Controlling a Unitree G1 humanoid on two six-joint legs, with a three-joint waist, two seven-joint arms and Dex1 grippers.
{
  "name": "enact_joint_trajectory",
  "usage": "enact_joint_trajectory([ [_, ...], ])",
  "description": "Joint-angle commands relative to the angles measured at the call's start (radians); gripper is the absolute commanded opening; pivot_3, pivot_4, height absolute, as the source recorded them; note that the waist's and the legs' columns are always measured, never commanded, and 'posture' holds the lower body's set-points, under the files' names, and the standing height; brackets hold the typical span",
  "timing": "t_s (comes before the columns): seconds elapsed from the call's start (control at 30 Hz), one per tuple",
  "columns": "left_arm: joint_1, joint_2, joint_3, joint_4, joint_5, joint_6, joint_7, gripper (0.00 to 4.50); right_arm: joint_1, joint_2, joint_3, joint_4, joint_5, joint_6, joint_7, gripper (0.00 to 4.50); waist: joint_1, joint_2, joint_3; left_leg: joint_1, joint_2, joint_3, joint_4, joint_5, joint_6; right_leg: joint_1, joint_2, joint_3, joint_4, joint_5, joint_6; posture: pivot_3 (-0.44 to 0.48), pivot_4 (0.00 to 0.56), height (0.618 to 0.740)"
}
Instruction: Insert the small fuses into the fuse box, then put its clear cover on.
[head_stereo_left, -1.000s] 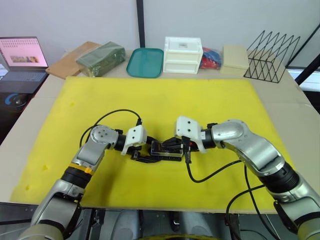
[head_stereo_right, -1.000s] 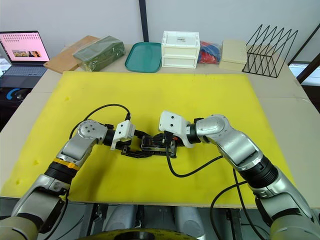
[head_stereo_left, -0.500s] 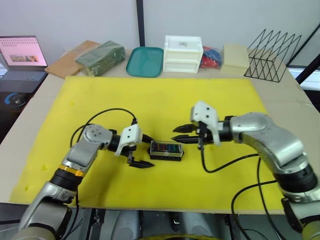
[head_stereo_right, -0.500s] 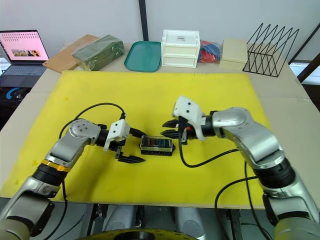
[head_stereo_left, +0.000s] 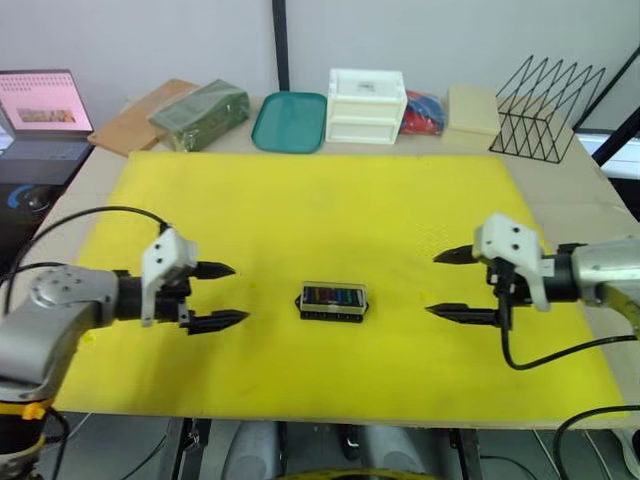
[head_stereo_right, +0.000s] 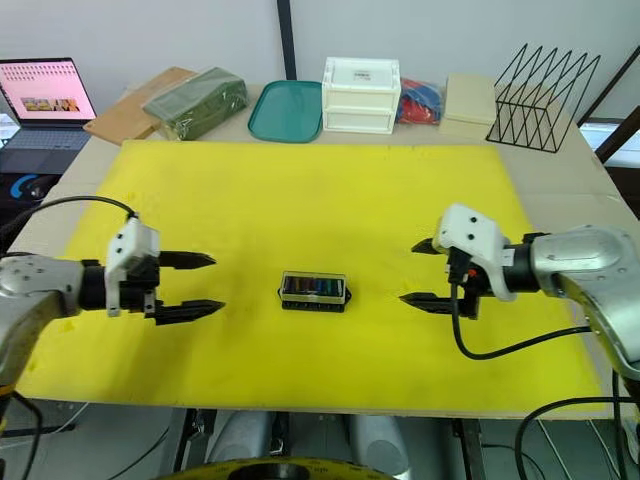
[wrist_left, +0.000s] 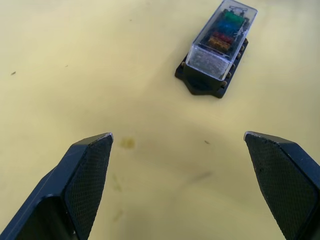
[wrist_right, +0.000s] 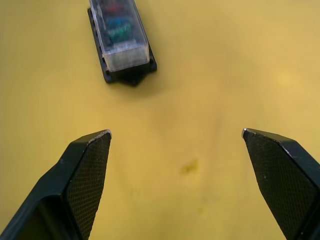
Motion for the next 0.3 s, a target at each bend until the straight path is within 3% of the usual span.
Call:
enact_joint_trajectory([
  [0.03,0.033,0.019,0.072,-0.040,-0.037,0.015,0.027,4.50,0.029,-0.025,-0.067,-0.018,0.007,-0.020,0.010,4.46,0.001,0.000,0.001,0.000,0.000,0.000,0.000,0.000,0.000,0.000,0.000,0.000,0.000,0.000,0.000,0.000,0.150,0.740],
  [0.3,0.065,0.019,0.070,-0.052,-0.047,-0.005,0.063,4.50,0.076,-0.025,-0.114,-0.069,0.047,0.013,-0.007,4.46,0.002,-0.001,0.002,0.000,0.000,0.002,0.000,0.000,0.000,-0.001,0.000,0.002,0.000,0.001,-0.002,0.000,0.150,0.740],
])
